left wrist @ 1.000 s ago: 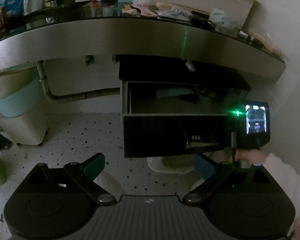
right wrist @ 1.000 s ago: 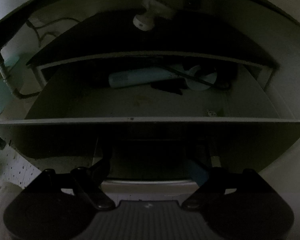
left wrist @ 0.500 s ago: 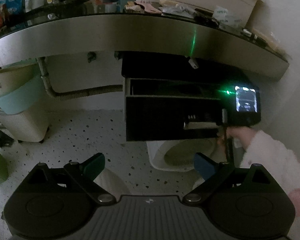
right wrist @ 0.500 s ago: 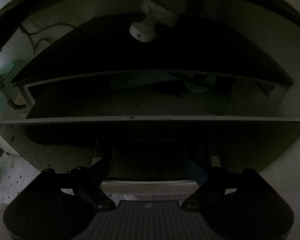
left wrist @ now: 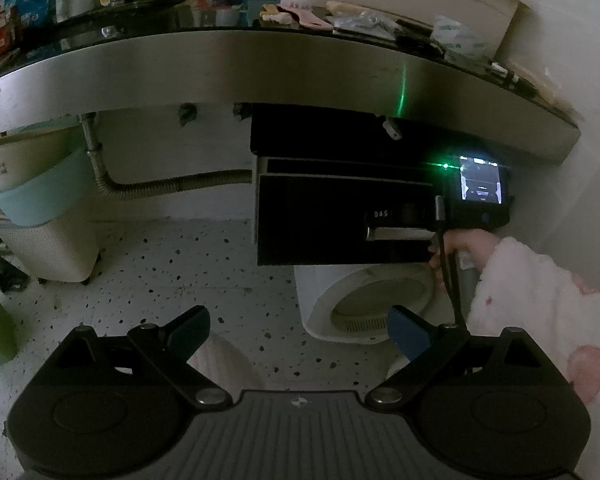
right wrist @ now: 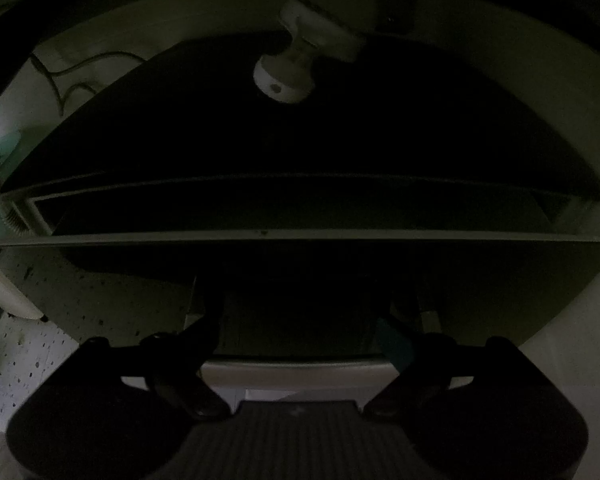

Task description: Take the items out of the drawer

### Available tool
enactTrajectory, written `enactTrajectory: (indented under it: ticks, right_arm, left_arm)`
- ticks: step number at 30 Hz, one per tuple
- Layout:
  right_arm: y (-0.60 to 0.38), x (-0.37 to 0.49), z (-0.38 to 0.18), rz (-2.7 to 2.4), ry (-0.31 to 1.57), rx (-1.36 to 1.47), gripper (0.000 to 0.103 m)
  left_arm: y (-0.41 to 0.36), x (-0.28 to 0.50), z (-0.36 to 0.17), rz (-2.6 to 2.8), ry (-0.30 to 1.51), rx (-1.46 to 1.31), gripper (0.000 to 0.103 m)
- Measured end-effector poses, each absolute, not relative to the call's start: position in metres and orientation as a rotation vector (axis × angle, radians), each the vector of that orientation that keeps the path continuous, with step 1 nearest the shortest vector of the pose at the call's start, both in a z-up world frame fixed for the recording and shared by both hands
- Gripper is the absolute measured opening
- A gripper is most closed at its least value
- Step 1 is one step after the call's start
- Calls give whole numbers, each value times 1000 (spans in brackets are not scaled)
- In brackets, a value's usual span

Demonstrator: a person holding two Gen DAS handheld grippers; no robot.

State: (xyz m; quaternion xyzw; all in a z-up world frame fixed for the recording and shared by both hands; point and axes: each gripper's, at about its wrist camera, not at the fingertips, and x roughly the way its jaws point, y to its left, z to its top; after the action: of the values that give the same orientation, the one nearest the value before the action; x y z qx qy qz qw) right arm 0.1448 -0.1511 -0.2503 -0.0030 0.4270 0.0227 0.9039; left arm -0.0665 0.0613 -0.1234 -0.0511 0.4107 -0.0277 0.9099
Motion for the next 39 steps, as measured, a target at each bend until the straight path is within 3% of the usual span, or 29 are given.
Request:
enactTrajectory:
  ticks: [24,26,28,39]
  right_arm:
    - [-154,162,-263,47,782,-9,86]
    - [-155,160,-268,40,757,-10,94]
    - [-158,156,-272,49,731,-10,97]
    - [-156,108,-257,65,648,-31,97]
  left_arm:
    - [64,-74,-118,-55,831,-73,96]
    - [65,-75,-117,-54,822,-67,96]
    - [66,-77,-115,-46,812,-57,96]
    - [76,-65,-123,-39,823,-57,96]
